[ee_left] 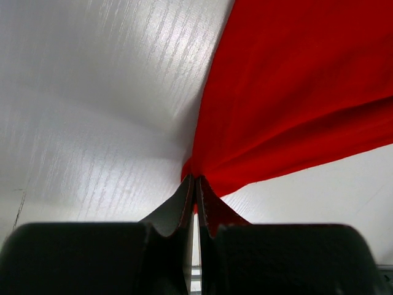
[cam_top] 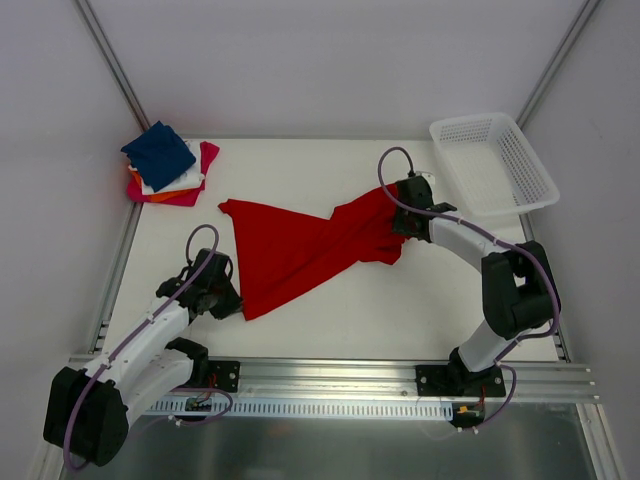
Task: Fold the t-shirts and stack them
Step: Flatten the tshirt out
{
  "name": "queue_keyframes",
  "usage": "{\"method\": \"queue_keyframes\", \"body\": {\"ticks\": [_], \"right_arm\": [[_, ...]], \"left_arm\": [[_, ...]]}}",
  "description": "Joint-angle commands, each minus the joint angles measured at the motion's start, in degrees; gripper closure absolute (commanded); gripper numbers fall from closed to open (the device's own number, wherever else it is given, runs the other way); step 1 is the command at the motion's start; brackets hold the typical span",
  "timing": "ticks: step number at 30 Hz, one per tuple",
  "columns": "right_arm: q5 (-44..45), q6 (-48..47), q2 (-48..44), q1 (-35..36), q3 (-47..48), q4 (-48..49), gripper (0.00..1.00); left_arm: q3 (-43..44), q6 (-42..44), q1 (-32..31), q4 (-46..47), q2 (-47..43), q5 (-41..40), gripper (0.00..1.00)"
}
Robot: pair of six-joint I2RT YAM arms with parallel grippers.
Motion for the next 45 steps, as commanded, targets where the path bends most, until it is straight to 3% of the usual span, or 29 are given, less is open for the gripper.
{"method": "queue_keyframes", "body": {"ticks": [1, 6, 12, 20, 26, 31, 38, 45], "right_arm": [[-0.38, 0.37, 0.18, -0.18, -0.83, 2.53, 0.67], [-0.91, 0.37, 0.44, -0.18, -0.92, 2.89, 0.76], [-0.91, 0.37, 0.27, -0.18, -1.01, 3.06, 1.00], [-0.65, -0.59, -2.36, -0.09, -0.92, 2.45, 1.00], [0.67, -3.58, -7.89, 0.52, 2.41, -1.41, 1.00], [3.30, -7.88, -16.15, 1.75, 9.26, -6.68, 1.00], [5.94, -13.51, -25.74, 3.69, 19.02, -11.61, 1.00], [8.67, -17.47, -34.00, 5.01, 23.51, -13.46, 1.00]], "left_arm": [[-0.80, 1.02, -0.47, 0.06, -0.80, -0.08, 1.00], [-0.63, 1.02, -0.47, -0.03, -0.54, -0.17, 1.00], [-0.71, 1.02, -0.47, -0.03, -0.36, -0.26, 1.00], [0.43, 1.63, -0.47, 0.06, -1.06, -0.34, 1.00], [5.96, 3.48, -0.47, -0.03, -2.38, -1.22, 1.00], [16.58, 7.52, -0.47, -0.46, -3.78, -3.68, 1.00], [42.04, 15.43, -0.47, -1.69, -2.39, -9.39, 1.00], [59.04, 22.37, -0.47, -3.01, -1.59, -13.96, 1.00]]}}
